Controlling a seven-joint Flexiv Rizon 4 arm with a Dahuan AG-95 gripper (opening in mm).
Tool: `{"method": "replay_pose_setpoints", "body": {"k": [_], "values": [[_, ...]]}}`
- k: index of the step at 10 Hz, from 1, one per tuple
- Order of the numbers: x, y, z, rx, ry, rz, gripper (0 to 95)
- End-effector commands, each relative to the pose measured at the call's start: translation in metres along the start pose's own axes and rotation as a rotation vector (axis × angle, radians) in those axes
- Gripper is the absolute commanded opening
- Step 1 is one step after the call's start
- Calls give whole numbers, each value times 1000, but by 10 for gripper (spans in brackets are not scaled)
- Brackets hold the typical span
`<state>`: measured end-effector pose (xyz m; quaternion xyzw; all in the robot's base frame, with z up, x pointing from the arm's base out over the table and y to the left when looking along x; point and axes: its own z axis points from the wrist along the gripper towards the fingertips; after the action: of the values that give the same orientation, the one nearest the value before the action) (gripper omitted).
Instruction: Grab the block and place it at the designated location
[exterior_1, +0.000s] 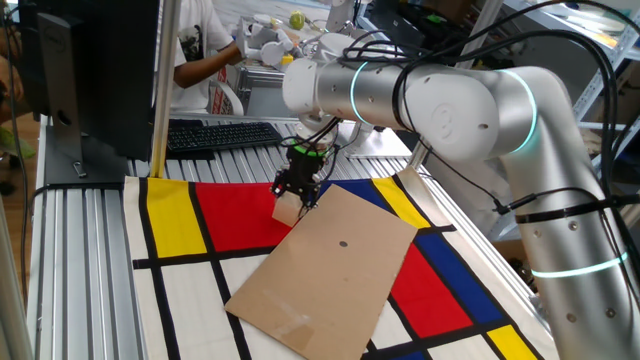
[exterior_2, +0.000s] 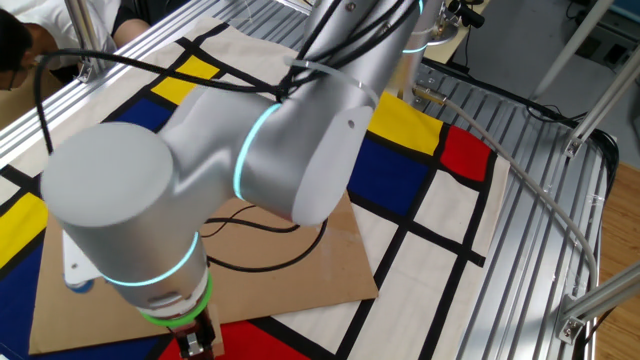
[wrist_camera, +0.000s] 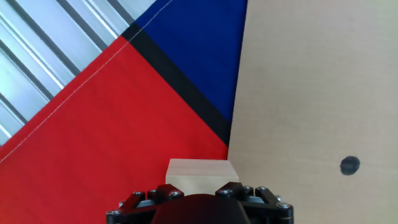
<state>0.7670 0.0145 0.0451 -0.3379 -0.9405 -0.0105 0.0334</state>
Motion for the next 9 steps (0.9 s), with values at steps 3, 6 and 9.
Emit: {"method": "replay_pose_setpoints", "body": {"k": [3,6,9], "values": [[2,-6,-10,5,0,-12,0],[0,-12,-17,10,-5,-28,0],[-6,-23,-20,16,-11,-48,0]]}}
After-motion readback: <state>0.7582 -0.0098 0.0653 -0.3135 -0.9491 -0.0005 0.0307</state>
